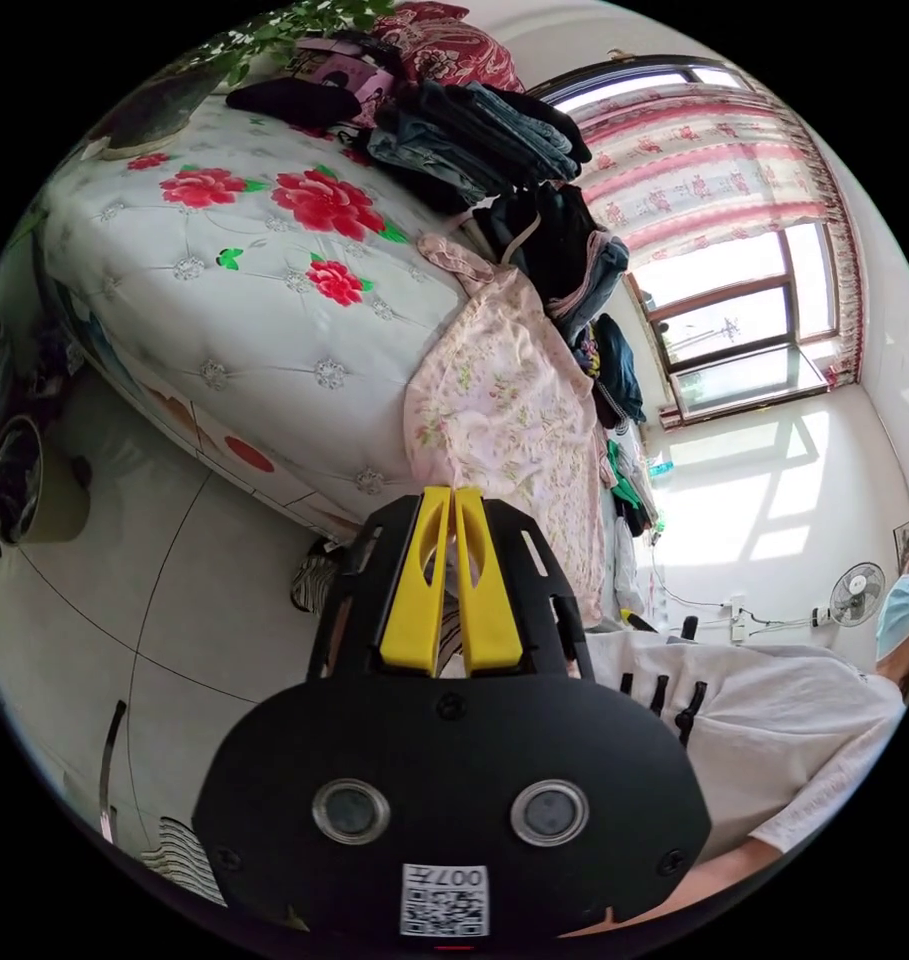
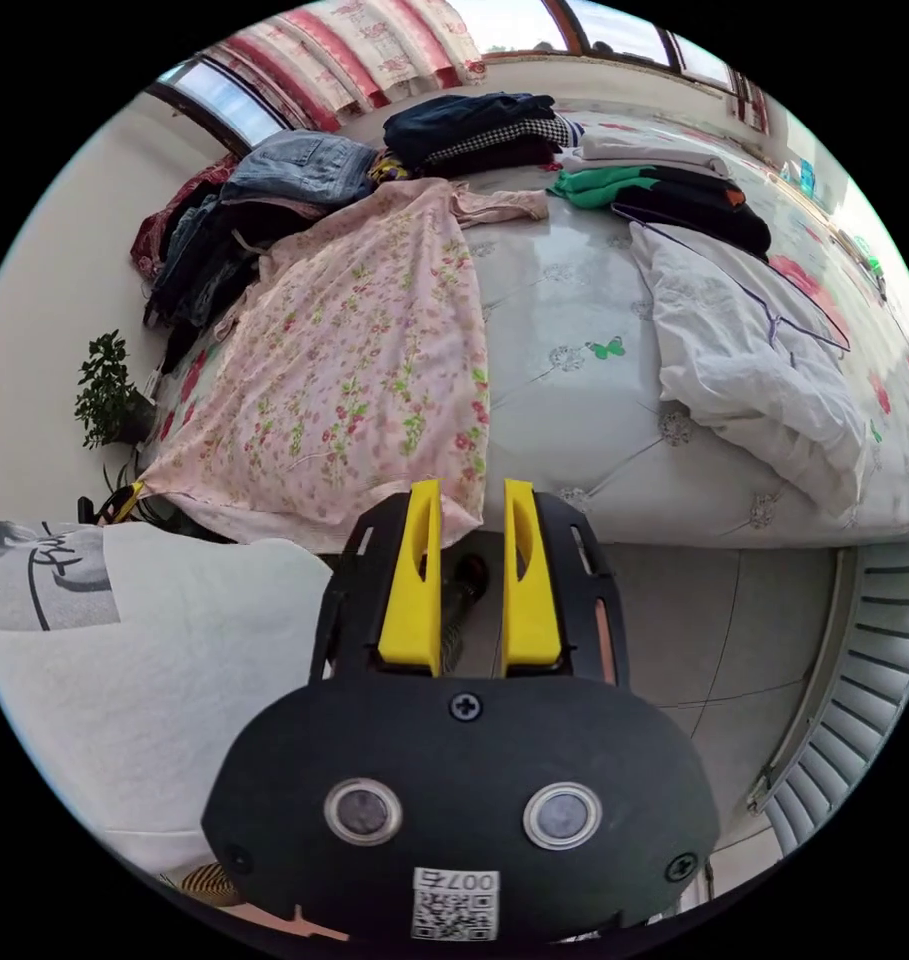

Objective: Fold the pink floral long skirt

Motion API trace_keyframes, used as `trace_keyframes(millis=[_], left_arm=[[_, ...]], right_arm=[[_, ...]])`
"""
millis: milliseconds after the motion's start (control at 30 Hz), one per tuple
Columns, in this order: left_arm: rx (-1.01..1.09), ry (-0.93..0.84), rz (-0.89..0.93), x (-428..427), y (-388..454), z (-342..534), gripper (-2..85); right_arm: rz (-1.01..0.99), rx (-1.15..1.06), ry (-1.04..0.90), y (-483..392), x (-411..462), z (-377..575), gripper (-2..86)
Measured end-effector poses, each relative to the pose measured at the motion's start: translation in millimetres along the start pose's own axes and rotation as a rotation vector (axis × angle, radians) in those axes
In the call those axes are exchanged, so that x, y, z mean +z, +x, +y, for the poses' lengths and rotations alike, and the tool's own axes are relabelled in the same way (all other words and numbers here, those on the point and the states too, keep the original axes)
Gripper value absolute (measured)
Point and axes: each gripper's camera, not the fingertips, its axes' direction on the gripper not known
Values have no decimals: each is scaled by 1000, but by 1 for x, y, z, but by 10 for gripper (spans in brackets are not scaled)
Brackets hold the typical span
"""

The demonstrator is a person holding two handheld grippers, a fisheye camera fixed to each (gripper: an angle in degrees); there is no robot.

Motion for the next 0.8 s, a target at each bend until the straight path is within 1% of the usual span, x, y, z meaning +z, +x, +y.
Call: trace_keyframes(millis=[67, 200, 300, 467, 567, 600, 667, 767, 800], left_arm=[[7, -8, -3, 2, 3, -3, -10], [5, -21, 3, 6, 3, -6, -10], [-33, -29, 11, 5, -6, -2, -10], [-73, -20, 41, -1, -17, 11, -10], [-94, -23, 52, -1, -23, 19, -10], [-100, -21, 61, -1, -25, 23, -10], [-108, -14, 92, -5, -29, 29, -10], [-100, -12, 130, -24, -35, 42, -10], [-84, -8, 134, -34, -37, 47, -10]], right_arm=[[-8, 7, -13, -1, 6, -4, 67], [37, 18, -129, 5, 41, -6, 83], [25, 113, -178, 27, 62, 1, 89], [-106, 242, -125, 69, 70, 6, 83], [-211, 294, -136, 94, 81, 1, 51], [-295, 309, -149, 102, 83, 0, 34], [-335, 339, -168, 112, 81, 3, 14], [-460, 337, -53, 127, 43, 15, 2], [-522, 339, 12, 134, 22, 21, 0]])
